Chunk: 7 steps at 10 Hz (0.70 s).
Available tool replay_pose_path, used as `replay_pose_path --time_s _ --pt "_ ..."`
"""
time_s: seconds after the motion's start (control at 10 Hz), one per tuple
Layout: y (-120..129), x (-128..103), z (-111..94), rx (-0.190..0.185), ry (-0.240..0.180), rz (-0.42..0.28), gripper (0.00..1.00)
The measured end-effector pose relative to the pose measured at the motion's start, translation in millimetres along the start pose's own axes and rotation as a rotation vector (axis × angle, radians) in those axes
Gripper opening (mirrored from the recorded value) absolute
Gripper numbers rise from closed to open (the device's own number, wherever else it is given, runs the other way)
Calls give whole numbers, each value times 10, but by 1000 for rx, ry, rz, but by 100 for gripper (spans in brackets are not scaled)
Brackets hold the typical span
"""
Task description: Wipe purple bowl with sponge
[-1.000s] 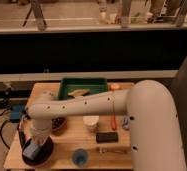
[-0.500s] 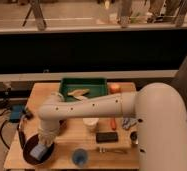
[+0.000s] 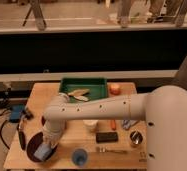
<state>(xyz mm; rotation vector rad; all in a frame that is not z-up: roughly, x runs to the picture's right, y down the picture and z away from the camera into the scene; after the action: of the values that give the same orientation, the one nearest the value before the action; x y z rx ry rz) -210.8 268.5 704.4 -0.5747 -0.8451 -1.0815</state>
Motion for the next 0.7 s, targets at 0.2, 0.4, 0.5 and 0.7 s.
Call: replay_pose_path --time_s 0.2,0.4,0.5,0.7 --pt "-27 -89 -6 0 -7 -23 0" --pt "-129 -170 22 4 -17 -51 0" --pt "-202 -202 26 9 -21 -67 0" --pt "-315 -236 19 17 -24 -90 0"
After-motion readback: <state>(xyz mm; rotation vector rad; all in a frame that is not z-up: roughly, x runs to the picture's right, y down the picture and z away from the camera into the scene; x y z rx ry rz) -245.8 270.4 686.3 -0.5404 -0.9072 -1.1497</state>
